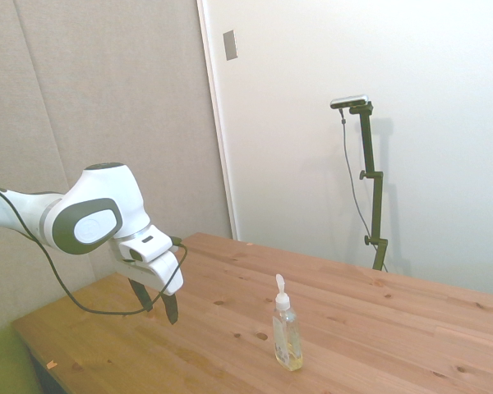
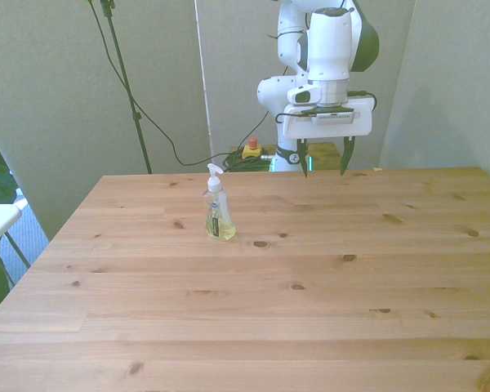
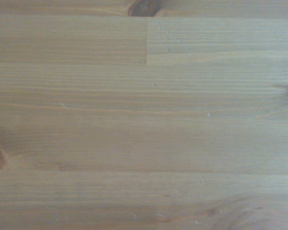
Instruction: Knock down the sanitizer
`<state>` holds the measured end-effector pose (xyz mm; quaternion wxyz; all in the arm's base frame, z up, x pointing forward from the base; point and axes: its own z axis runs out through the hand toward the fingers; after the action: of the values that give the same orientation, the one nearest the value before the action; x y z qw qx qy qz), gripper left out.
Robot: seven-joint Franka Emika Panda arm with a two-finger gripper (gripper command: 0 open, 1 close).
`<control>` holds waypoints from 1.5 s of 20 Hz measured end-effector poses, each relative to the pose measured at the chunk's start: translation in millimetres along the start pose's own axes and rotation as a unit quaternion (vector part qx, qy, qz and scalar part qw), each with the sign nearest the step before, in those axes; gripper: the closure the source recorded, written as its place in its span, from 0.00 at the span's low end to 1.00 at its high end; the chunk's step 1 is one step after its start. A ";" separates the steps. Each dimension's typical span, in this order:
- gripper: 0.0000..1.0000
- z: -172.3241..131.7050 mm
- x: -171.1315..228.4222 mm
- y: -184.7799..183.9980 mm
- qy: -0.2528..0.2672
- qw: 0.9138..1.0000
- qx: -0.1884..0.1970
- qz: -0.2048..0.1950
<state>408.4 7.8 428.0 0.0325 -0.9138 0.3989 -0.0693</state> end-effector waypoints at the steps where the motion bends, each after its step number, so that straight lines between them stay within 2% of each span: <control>1: 0.00 0.2 0.1 -0.2 0.000 1.000 0.000 0.000; 5: 0.00 0.7 7.3 4.1 -0.005 1.000 -0.005 0.008; 6: 1.00 -0.9 14.7 7.1 -0.004 1.000 -0.004 0.016; 10: 1.00 -11.3 52.0 27.1 -0.001 0.999 -0.002 0.051; 17: 1.00 -20.6 83.1 51.2 0.013 0.997 -0.015 0.074; 30: 1.00 -1.2 141.4 83.4 0.009 0.992 -0.036 0.124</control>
<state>442.9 -152.7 433.9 0.0041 -0.8570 0.5120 -0.0582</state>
